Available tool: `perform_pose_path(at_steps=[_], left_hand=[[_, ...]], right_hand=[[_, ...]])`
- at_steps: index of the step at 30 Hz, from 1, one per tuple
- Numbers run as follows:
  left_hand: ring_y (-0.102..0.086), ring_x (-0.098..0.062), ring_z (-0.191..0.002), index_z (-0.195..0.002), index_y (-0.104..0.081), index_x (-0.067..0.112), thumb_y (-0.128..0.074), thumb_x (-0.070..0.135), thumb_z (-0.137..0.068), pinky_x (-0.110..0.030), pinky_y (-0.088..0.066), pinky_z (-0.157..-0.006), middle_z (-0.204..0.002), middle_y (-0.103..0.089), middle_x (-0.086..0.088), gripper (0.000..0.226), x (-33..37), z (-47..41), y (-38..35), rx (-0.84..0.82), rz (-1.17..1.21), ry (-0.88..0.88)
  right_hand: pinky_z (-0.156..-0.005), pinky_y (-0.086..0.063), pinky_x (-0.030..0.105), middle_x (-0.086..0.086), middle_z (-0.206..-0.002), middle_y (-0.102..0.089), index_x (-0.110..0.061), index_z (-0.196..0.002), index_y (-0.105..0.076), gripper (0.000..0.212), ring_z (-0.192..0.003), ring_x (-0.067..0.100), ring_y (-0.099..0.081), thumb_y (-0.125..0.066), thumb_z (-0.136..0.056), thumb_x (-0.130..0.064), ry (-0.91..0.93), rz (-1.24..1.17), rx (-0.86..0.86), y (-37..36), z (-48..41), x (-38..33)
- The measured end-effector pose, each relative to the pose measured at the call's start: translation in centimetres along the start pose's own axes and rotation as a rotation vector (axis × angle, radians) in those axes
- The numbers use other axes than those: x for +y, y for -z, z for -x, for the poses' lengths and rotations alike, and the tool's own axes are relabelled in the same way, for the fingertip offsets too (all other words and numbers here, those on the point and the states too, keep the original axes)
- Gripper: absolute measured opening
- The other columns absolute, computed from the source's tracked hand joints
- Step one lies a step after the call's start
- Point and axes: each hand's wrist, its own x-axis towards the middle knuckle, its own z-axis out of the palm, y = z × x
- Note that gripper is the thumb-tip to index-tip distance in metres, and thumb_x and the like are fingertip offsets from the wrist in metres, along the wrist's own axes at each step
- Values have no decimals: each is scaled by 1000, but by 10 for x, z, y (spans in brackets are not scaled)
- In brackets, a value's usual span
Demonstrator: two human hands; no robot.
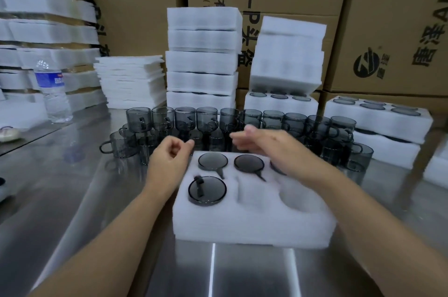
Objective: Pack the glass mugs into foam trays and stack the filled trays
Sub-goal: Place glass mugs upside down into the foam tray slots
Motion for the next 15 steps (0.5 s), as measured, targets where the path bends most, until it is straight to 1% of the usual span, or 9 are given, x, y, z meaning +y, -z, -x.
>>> perform_pose_path(at_steps=[1,3,4,6,7,8,11,13,15], left_hand=[[-44,-4,-55,-69,-52,16,-58,32,-91,-29,-38,-59,-62,-51,4,27,-2,0,-1,33,-38,-10],[-40,-2,-51,-67,-50,19,-55,30,-92,-29,-36,-55,-59,-50,5,28,-3,-2,-3,48,-75,-41],[-40,-3,-51,-66,-49,20,-54,29,-93,-30,-36,-55,-59,-50,4,29,-3,-3,-4,41,-100,-57],[-41,-4,-52,-64,-49,20,-54,27,-93,-31,-36,-56,-59,-53,1,30,-3,-2,-5,36,-133,-88],[-42,-4,-53,-64,-49,20,-54,26,-92,-31,-36,-55,-60,-54,-2,30,-2,-2,-6,44,-141,-101],[-42,-5,-53,-63,-50,19,-54,25,-92,-30,-36,-55,-62,-55,-4,30,-1,-1,-6,53,-145,-110],[-40,-6,-52,-62,-49,18,-55,23,-91,-30,-36,-54,-61,-55,-7,30,1,0,-5,56,-136,-112],[-39,-7,-52,-62,-49,17,-56,21,-91,-29,-35,-54,-61,-55,-8,31,0,1,-5,53,-132,-106],[-42,-8,-54,-62,-50,18,-57,21,-90,-29,-36,-56,-62,-56,-7,30,1,1,-5,51,-136,-86]], right_hand=[[-96,-42,19,-26,-107,-67,-46,-104,-67,39,-102,-10,-59,-43,-84,-70,7,11,101,12,-1,3],[-94,-44,22,-22,-108,-67,-42,-105,-67,23,-102,-8,-58,-49,-92,-49,-11,182,367,38,-3,13],[-95,-43,25,-15,-115,-64,-36,-111,-66,23,-107,0,-56,-50,-94,-38,-44,355,479,50,-5,21],[-102,-38,37,4,-130,-53,-20,-126,-59,34,-121,21,-45,-48,-95,-20,-157,735,584,74,-7,39],[-104,-34,41,10,-136,-47,-15,-133,-53,41,-126,27,-38,-46,-93,-15,-223,861,604,85,-8,47],[-106,-32,43,13,-141,-41,-13,-138,-47,47,-130,31,-33,-46,-91,-11,-294,925,612,96,-8,53],[-105,-32,46,15,-151,-24,-15,-145,-34,58,-135,36,-22,-49,-89,-12,-533,957,559,117,-11,64],[-102,-33,47,16,-152,-19,-18,-147,-27,58,-134,38,-23,-48,-92,-17,-704,995,473,122,-15,70],[-98,-35,46,17,-145,-24,-16,-144,-29,52,-128,39,-29,-45,-94,-19,-814,1015,440,121,-19,75]])
